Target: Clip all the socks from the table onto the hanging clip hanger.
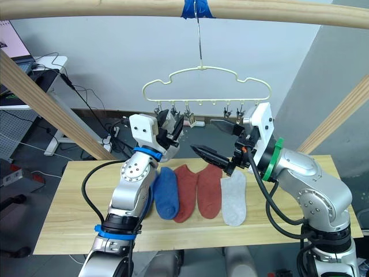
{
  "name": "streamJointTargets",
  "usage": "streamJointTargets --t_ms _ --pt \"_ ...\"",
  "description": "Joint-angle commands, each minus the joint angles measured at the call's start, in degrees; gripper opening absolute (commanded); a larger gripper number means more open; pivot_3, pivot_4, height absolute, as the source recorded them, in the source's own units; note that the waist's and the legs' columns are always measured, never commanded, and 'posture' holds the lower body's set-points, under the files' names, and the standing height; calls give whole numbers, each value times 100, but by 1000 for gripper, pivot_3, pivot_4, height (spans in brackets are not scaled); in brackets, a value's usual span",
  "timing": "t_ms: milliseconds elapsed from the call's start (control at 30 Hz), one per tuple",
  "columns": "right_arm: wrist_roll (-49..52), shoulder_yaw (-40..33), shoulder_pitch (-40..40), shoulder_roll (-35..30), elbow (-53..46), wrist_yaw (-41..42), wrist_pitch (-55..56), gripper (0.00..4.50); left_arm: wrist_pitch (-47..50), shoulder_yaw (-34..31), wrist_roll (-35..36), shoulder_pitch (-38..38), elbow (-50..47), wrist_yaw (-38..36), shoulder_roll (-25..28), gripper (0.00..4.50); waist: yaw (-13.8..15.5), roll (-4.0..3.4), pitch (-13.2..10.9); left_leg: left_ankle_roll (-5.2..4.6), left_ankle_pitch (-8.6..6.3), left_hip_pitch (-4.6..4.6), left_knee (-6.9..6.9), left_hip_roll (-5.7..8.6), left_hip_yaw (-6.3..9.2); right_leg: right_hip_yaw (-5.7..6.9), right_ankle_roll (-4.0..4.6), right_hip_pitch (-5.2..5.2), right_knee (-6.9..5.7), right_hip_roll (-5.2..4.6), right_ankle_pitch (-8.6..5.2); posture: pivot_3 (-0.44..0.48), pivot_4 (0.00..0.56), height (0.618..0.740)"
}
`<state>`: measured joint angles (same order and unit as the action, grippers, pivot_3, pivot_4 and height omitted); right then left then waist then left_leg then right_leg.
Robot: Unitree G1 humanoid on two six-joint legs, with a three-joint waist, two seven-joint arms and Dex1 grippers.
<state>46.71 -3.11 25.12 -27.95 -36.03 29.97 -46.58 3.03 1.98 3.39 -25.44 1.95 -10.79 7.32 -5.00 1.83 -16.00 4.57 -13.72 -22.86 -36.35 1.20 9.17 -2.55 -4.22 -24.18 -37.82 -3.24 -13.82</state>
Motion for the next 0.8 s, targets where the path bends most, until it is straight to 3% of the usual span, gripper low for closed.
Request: streamJointTargets --t_ms 33,800 --pt "91 -19 -11 -30 -156 60 134 4500 -171 -26 -33 -60 -203 -1 6 2443 1 0 0 0 0 0 0 0 0 0 0 0 0 0 0 -168 252 740" --pt "116 2 84 6 -178 -8 109 4500 -466 -87 -63 -571 398 78 -19 2443 -6 0 0 0 0 -1 -8 1 -1 -1 -2 0 -4 0 1 -175 249 740"
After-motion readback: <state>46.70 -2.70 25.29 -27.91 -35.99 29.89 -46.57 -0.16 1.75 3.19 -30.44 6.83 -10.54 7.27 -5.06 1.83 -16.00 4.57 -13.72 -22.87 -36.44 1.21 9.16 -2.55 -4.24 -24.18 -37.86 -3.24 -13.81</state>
